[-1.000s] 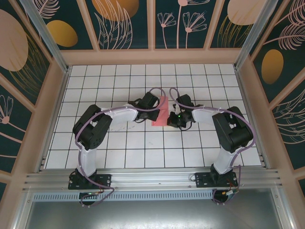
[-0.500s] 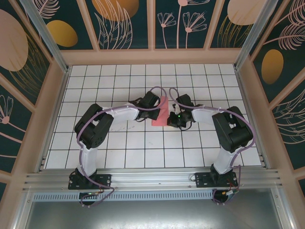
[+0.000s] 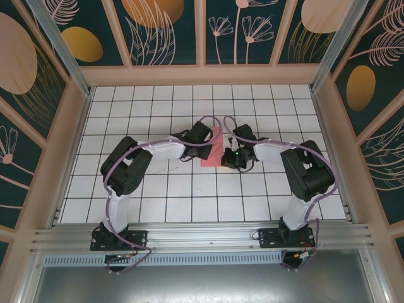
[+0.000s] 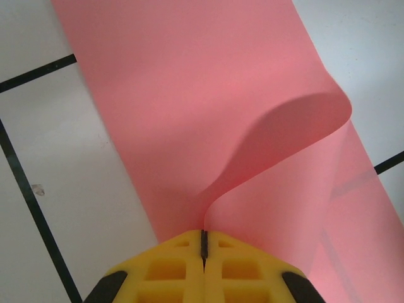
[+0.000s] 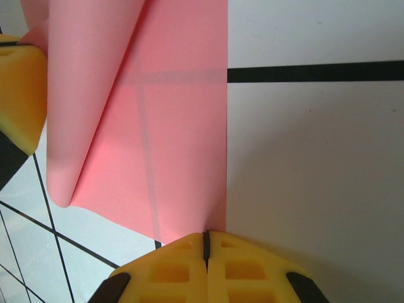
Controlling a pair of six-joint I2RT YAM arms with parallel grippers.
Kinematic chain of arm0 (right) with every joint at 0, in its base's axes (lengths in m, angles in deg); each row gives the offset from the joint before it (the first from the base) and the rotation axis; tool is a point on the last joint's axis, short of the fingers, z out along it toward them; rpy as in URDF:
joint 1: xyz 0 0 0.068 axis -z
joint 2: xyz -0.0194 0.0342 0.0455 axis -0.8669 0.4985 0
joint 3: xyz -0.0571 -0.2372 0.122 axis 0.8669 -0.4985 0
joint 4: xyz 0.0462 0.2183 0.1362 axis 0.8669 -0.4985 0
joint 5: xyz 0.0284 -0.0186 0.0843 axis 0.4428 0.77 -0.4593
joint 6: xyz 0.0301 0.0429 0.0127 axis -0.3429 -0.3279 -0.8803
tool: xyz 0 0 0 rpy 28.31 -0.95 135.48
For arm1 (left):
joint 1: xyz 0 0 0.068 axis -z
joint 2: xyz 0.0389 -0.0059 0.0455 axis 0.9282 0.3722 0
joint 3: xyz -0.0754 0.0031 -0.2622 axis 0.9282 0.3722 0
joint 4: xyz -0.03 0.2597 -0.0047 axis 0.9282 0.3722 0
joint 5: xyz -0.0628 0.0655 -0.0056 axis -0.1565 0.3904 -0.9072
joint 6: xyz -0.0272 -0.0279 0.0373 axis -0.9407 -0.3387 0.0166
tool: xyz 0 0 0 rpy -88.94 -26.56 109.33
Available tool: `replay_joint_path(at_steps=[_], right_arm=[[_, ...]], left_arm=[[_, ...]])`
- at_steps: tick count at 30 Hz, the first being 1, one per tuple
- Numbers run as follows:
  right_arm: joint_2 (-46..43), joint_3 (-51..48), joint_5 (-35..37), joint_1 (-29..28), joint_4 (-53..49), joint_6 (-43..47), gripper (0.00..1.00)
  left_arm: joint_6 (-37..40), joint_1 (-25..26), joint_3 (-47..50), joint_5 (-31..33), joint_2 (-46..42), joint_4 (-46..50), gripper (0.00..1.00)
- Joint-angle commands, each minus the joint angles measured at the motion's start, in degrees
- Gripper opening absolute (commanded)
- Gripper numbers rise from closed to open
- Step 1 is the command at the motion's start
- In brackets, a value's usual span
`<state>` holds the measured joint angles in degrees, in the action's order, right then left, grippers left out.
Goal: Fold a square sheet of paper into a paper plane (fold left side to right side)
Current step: Fold the triangle a second time at the center of the table.
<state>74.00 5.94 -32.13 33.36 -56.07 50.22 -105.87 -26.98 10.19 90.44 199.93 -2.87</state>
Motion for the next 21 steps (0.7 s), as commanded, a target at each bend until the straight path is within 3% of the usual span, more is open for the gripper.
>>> replay_joint_path(at_steps=[1,21], right_arm=[[3.2,-0.4,4.3,-0.4,-3.7,1.3,0.00],[3.3,0.0,3.6,-0.6,-3.5,1.8,0.00]], left_arm=[[1.1,-0.5,-1.4,1.2,1.4,1.5,0.00],[1.7,-0.5,-1.3,-0.3,3.0,0.9,0.01]])
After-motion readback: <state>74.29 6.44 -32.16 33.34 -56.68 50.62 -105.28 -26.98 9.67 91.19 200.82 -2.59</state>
